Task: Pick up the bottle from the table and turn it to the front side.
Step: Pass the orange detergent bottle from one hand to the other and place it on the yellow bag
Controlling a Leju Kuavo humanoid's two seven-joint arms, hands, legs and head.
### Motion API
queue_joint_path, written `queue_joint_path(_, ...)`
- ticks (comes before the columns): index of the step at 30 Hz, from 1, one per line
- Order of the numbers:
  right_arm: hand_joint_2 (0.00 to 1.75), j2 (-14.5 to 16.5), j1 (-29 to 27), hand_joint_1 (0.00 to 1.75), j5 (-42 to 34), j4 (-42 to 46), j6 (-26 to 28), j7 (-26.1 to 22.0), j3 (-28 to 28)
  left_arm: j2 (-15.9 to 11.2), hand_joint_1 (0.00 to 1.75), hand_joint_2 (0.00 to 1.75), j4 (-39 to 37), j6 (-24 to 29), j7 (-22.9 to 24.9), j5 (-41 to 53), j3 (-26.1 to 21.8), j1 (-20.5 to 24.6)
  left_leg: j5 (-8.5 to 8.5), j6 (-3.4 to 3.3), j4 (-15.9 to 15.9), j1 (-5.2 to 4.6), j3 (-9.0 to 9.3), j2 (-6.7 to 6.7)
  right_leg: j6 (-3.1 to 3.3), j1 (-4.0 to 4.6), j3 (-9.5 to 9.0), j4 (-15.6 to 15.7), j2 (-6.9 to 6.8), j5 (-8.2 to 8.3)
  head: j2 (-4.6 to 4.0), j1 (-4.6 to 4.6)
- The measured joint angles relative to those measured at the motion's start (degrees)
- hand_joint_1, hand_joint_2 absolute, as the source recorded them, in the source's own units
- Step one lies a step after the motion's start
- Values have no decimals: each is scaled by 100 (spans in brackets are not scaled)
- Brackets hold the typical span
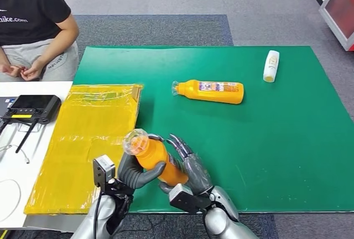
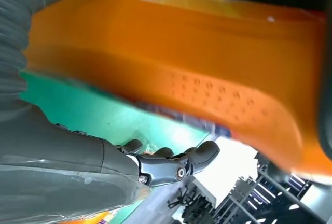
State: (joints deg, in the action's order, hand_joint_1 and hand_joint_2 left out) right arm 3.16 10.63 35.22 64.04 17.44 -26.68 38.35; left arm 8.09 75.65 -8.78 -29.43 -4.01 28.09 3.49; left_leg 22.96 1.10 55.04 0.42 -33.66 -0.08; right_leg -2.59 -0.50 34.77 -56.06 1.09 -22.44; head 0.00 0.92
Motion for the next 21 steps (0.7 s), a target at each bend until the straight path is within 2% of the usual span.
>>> queue_joint_path(6, 175, 3, -81, 0, -97, 68, 6, 34, -55, -98, 175, 175, 118, 775, -45, 757, -82, -25, 0, 0, 0, 1, 0, 0, 0, 0, 0, 0, 0, 0, 0, 1)
queue_joint_path(9, 175, 3, -136, 0, -118, 79, -33, 36, -87, -192, 175, 175, 236, 952, -54, 1049, -154, -33, -1, 2, 0, 1, 0, 0, 0, 1, 0, -1, 0, 0, 0, -1)
queue_joint_path(21, 175, 8, -206, 0, -163, 79, -254, 36, -186, -743, 175, 175, 516, 481, 168, 1749, -309, 56, -3, 4, 0, 1, 7, 0, 1, 1, -7, -2, 0, 0, 0, -1)
